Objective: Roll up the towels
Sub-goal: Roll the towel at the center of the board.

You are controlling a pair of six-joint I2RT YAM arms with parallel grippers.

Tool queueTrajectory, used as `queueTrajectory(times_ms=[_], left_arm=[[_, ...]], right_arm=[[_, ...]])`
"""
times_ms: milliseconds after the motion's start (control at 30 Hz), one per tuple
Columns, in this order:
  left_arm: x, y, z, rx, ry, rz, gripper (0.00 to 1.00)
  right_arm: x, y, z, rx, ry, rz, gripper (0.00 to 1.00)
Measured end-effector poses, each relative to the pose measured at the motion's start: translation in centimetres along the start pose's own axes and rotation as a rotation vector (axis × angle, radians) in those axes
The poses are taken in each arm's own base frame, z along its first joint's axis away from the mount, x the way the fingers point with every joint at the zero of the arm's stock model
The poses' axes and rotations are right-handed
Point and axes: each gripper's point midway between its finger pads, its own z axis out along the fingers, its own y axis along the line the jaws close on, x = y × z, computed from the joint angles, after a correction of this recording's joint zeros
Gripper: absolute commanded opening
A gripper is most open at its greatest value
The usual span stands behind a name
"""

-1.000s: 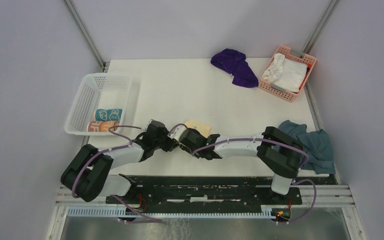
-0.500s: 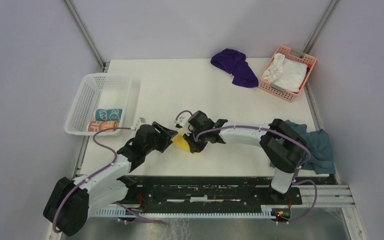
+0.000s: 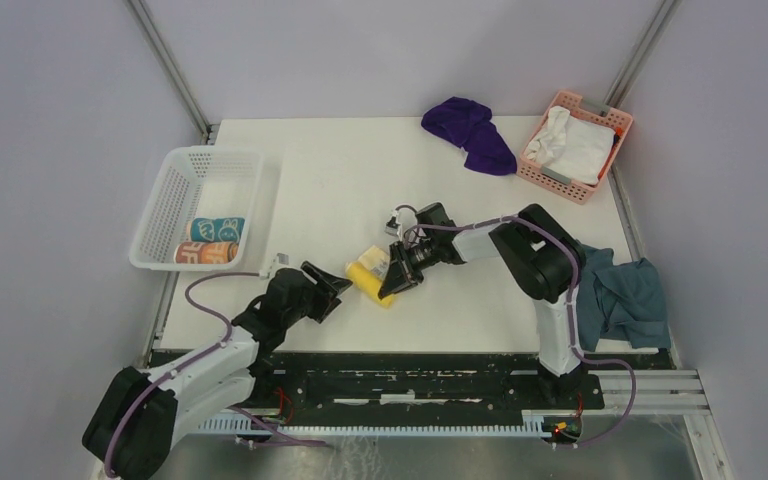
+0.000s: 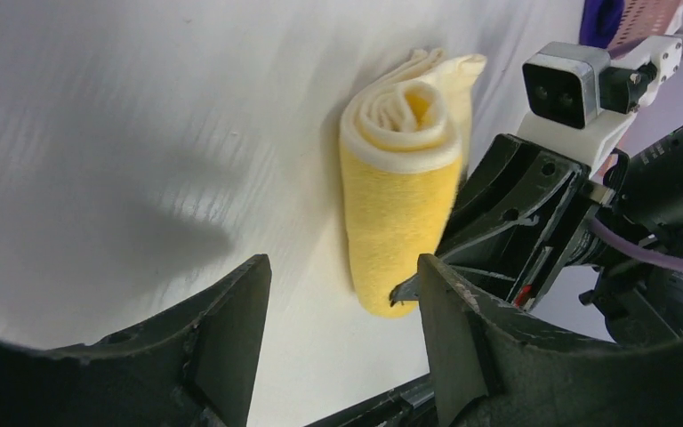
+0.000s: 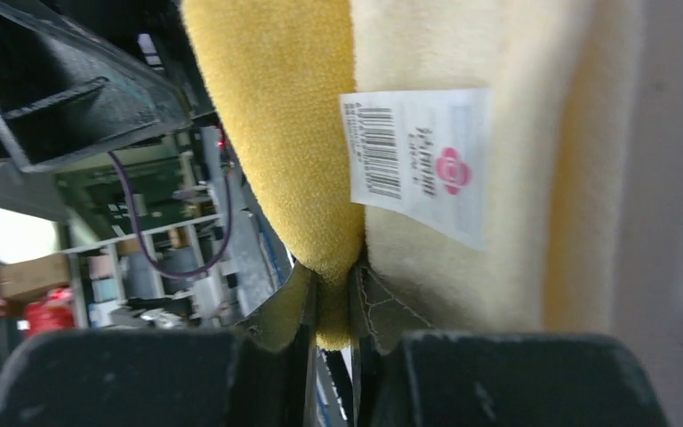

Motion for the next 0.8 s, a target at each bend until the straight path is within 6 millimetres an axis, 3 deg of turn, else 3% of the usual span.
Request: queueTrajectory(times_ms=[200, 500, 633, 800], left_arm=[[1.1, 0.8, 1.4, -0.027, 0.052, 0.001, 0.68], [1.6, -1.3, 3.8, 0.005, 0.101, 0.001, 0.67], [1.7, -1.6, 4.7, 0.001, 0.109, 0.001, 0.59], [2.3, -1.9, 6.0, -0.021, 0.146, -0.001, 0.50]], right_arm=[[0.1, -1.0, -0.5, -0.119, -0.001, 0.182, 0.03], [0.0, -1.3, -0.7, -0.155, 0.020, 0.237, 0.05], [0.0, -1.3, -0.7, -0.142, 0.031, 0.238, 0.09], [0.0, -1.5, -1.1, -0.078, 0.023, 0.218, 0.22]])
